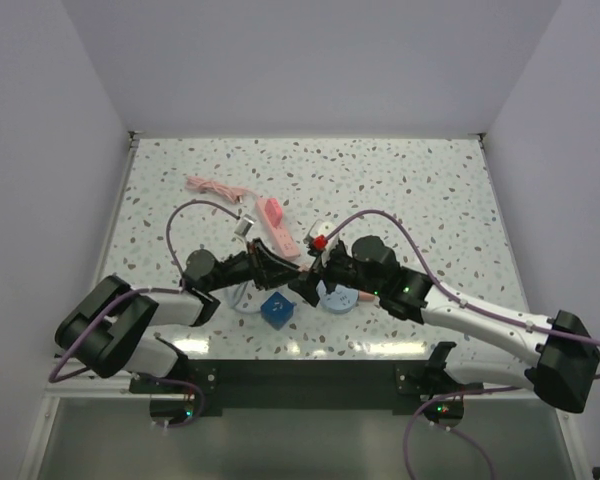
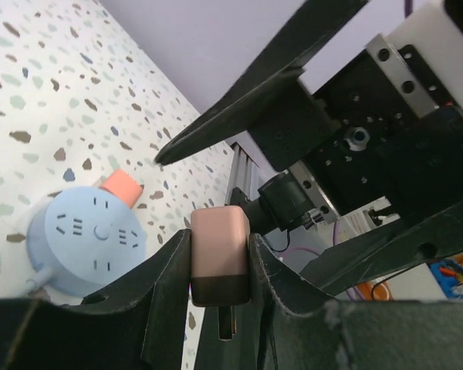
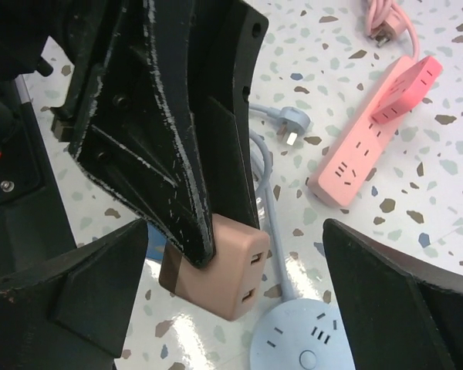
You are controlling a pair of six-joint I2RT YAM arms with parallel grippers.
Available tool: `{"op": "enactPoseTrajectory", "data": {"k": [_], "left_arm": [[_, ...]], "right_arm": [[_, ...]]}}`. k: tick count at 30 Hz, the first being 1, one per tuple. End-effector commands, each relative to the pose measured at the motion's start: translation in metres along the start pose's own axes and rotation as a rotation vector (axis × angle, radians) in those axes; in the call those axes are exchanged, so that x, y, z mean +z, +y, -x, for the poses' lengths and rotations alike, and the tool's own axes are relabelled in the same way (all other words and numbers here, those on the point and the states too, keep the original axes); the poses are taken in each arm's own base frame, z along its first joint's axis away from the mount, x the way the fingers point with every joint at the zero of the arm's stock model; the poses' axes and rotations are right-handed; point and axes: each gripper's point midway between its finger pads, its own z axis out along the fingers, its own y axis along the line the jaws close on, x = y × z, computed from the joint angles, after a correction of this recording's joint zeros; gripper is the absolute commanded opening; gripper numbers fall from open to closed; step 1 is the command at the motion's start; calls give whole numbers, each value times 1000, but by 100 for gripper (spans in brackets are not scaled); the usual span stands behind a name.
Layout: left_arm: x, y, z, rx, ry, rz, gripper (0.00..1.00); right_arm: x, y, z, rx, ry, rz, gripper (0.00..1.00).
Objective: Insert the plug
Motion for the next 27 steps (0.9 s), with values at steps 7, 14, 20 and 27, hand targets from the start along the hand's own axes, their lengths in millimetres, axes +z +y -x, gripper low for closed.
{"op": "enactPoseTrajectory", "data": {"k": [7, 14, 20, 27], "left_arm": [[-19, -57, 32, 259, -68, -280, 0], [-23, -65, 28, 341, -47, -301, 0], [-26, -64, 39, 426, -93, -230, 0], [-28, -56, 46, 471, -111, -146, 0]], "right_arm": [[-28, -33, 69, 78, -175, -26, 99], [-20, -37, 60, 309, -177, 228, 94], [-18, -16, 66, 379, -184, 422, 90], [-26, 1, 72, 394, -203, 544, 88]]}}
